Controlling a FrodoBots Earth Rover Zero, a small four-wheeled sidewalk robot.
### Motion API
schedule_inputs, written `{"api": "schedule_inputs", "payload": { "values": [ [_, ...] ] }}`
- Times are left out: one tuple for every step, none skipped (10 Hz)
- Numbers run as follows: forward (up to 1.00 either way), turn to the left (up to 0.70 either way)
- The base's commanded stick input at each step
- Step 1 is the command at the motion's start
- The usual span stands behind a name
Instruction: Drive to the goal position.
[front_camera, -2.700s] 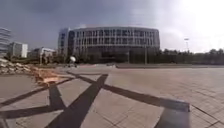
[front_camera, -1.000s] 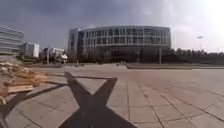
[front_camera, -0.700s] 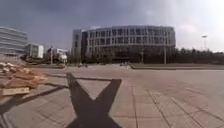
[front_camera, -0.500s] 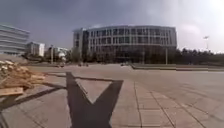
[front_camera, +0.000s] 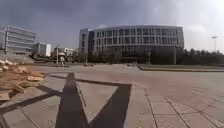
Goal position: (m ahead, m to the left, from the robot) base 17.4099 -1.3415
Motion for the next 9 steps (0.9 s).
{"api": "schedule_inputs", "payload": {
  "values": [
    [1.00, 0.00],
    [1.00, 0.00],
    [1.00, 0.00],
    [1.00, 0.00],
    [1.00, 0.00],
    [1.00, 0.00],
    [1.00, 0.00],
    [1.00, 0.00],
    [1.00, 0.00]
  ]
}}
